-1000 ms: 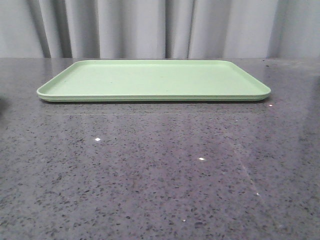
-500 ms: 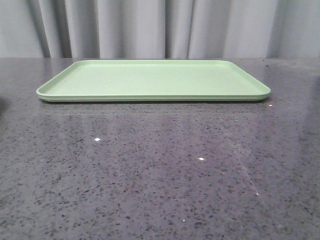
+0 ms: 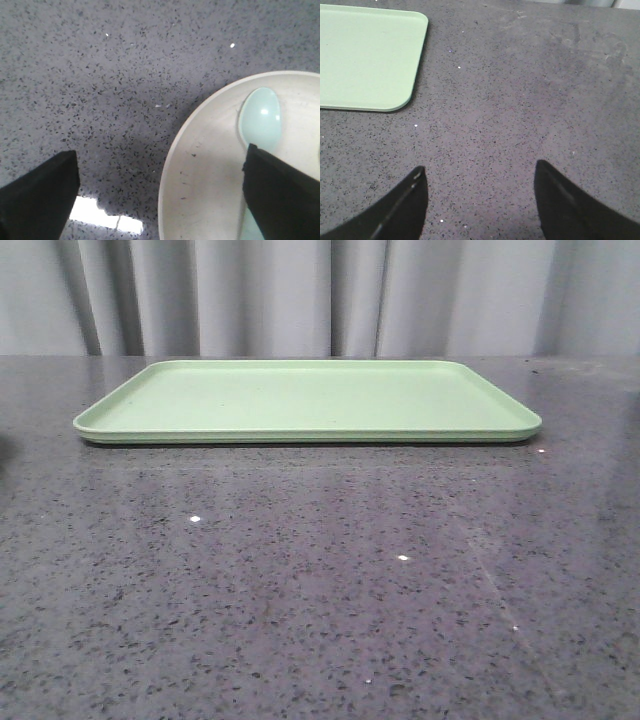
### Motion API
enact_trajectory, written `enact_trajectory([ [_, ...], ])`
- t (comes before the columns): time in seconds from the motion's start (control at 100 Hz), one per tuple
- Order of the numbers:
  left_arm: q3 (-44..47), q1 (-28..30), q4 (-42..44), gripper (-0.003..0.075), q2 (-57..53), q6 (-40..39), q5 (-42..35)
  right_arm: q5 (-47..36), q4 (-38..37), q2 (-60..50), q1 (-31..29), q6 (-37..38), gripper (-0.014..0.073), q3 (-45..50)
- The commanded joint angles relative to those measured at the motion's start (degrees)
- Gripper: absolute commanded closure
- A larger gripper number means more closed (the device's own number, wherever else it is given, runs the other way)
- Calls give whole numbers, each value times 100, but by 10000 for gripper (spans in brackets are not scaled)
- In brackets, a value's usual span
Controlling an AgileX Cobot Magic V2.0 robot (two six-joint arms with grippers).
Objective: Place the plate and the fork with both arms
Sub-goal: 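Open the left gripper and grasp the white plate's rim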
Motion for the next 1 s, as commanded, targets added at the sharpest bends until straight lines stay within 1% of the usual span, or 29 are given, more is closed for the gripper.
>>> enact_trajectory([
  [0.0,-215,26,-174,93,158,146,-308,-373,-40,88,-34,-32,124,-209],
  [0.16,-215,26,-407,93,554,394,-376,-367,-40,88,-34,-32,124,-209],
  [0.27,-215,26,-424,93,680,408,-366,-367,-40,88,-34,-32,124,-209],
  [0.99,-215,78,-496,93,776,509,-294,-367,-40,88,-34,-32,124,-209],
])
